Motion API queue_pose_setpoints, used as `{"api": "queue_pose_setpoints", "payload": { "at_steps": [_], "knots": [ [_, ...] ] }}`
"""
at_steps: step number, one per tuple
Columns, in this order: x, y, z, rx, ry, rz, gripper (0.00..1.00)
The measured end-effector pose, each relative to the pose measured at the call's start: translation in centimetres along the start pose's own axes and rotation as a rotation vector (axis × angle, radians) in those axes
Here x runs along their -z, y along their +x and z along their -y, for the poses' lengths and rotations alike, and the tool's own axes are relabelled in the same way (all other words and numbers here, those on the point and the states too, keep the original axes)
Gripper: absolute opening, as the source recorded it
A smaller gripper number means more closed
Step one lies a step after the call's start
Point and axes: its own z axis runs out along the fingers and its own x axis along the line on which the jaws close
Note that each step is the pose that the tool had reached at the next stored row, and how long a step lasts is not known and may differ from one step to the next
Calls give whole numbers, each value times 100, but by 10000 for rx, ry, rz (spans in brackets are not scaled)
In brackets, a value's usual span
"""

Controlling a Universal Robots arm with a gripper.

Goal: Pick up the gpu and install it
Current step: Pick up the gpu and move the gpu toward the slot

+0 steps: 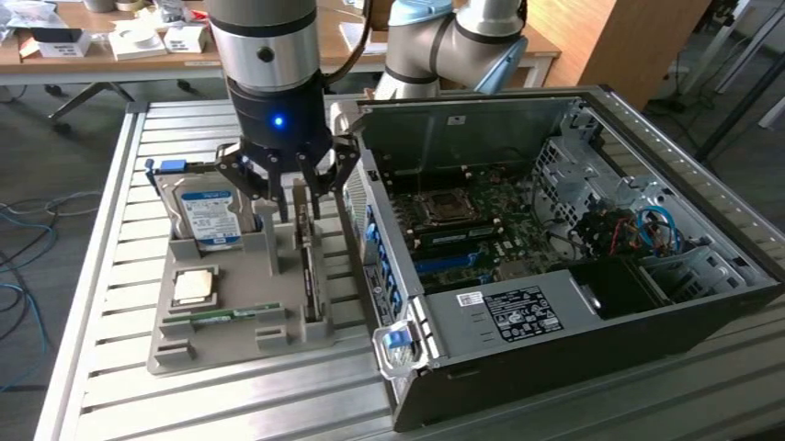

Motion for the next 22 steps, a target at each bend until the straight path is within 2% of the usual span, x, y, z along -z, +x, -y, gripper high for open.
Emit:
{"api": "queue_pose_setpoints", "payload": {
  "at_steps": [10,22],
  "knots": [
    [-99,7,5,-78,-1,3,42],
    [-289,19,14,-167,4,7,42]
  ]
}}
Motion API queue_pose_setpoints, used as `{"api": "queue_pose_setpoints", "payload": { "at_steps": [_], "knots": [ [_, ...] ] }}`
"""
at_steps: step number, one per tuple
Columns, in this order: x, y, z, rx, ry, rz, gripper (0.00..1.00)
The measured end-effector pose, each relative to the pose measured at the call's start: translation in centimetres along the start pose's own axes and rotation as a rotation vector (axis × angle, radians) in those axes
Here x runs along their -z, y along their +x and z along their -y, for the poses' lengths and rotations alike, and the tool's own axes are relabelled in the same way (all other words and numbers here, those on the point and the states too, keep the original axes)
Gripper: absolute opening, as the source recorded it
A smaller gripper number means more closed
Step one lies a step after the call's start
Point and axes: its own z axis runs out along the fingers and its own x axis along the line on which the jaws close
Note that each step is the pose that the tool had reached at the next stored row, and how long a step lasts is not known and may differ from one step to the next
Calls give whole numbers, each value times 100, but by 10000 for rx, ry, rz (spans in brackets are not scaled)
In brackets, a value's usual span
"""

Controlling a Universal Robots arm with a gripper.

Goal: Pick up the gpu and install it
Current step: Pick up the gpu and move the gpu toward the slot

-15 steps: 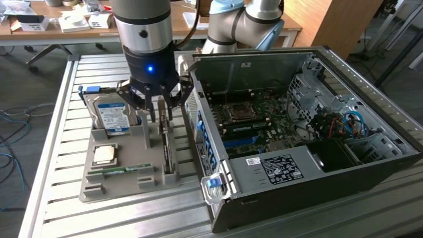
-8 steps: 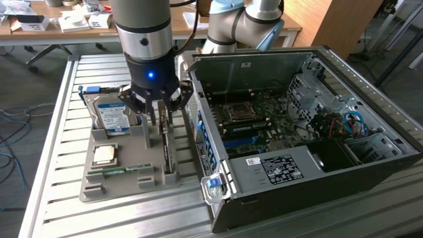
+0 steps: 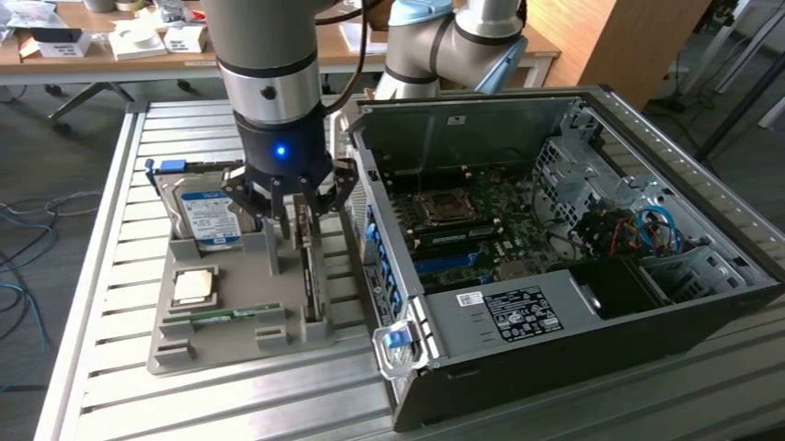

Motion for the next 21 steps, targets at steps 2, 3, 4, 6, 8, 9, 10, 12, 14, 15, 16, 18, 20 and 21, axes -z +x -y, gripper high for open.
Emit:
{"api": "queue_pose_setpoints", "payload": {
  "at_steps": [2,3,4,6,8,9,10,12,14,15,16,18,20,21],
  "knots": [
    [-16,1,1,-1,-1,0,42],
    [-36,3,2,-2,-1,1,42],
    [-54,4,3,-3,0,0,42],
    [-89,6,4,-3,0,0,42],
    [-126,8,6,-4,-1,1,42],
    [-144,9,7,-5,0,0,42],
    [-159,10,8,-5,-1,1,42],
    [-183,12,9,-5,-1,1,42],
    [-184,12,9,-6,1,0,42],
    [-184,12,9,-6,0,-1,42],
    [-184,12,9,-6,1,0,42],
    [-185,12,17,-8,-1,2,42],
    [-183,9,41,-6,0,0,42],
    [-183,7,55,-6,0,0,42]
  ]
}}
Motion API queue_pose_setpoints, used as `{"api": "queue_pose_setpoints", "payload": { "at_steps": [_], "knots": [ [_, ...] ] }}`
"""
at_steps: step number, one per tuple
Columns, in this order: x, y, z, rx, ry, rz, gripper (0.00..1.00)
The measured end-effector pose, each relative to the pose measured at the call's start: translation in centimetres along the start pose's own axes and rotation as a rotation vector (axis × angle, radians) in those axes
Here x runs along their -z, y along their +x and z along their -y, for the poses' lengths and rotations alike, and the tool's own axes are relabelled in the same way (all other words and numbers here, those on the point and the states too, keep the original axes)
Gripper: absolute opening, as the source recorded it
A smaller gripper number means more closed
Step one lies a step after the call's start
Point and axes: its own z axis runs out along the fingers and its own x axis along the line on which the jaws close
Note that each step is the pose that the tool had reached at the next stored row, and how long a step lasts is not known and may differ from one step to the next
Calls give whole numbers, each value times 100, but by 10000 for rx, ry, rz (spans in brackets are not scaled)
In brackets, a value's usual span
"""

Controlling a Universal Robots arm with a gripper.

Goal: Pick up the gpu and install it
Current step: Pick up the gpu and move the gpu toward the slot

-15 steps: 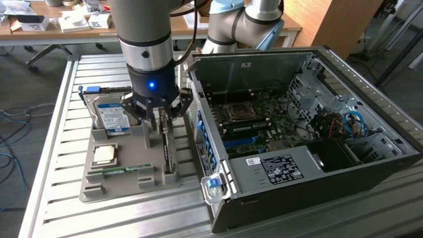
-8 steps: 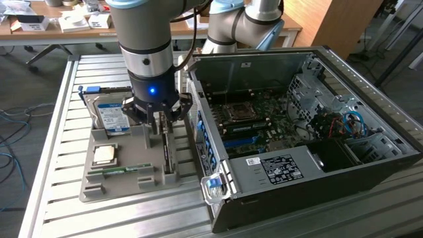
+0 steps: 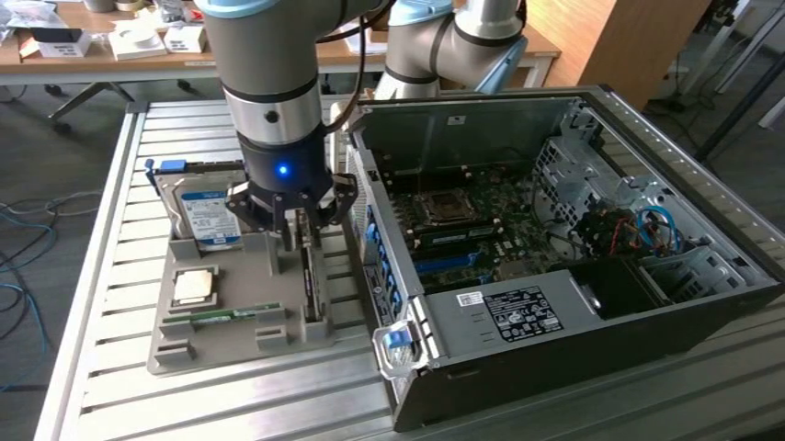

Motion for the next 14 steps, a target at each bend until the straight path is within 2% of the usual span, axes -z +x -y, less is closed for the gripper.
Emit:
{"api": "queue_pose_setpoints", "payload": {
  "at_steps": [7,14],
  "knots": [
    [-22,-6,65,1,0,-3,42],
    [-38,-21,76,1,1,-9,42]
  ]
}}
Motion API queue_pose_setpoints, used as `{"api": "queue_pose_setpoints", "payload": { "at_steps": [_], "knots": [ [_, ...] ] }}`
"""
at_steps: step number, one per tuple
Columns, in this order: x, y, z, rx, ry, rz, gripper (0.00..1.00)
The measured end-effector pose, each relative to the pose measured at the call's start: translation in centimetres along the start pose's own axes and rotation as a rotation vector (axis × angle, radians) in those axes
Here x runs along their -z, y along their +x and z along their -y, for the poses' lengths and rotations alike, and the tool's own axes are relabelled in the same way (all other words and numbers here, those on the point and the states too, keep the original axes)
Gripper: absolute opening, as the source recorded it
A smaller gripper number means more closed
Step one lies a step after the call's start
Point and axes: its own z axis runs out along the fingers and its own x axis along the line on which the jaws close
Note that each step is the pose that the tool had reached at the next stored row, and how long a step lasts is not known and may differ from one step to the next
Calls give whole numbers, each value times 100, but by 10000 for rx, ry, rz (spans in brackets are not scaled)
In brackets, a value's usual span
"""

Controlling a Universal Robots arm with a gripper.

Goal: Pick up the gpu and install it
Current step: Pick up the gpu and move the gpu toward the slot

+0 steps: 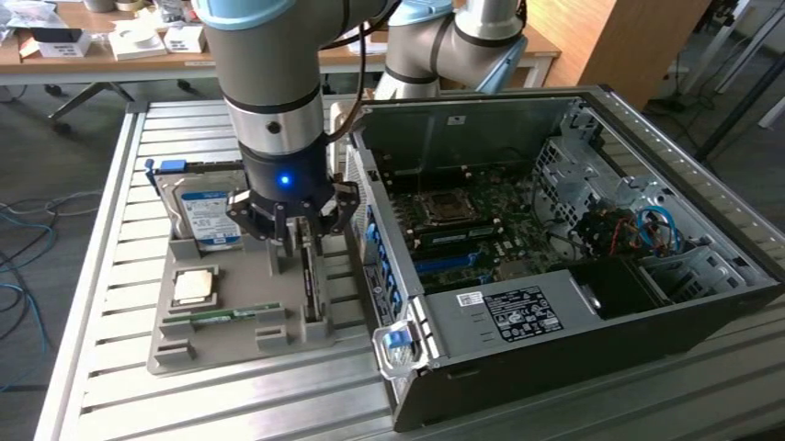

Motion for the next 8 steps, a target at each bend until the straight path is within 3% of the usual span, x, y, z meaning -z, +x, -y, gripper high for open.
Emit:
{"api": "queue_pose_setpoints", "payload": {
  "at_steps": [8],
  "knots": [
    [-87,-4,7,-1,-1,-4,42]
  ]
}}
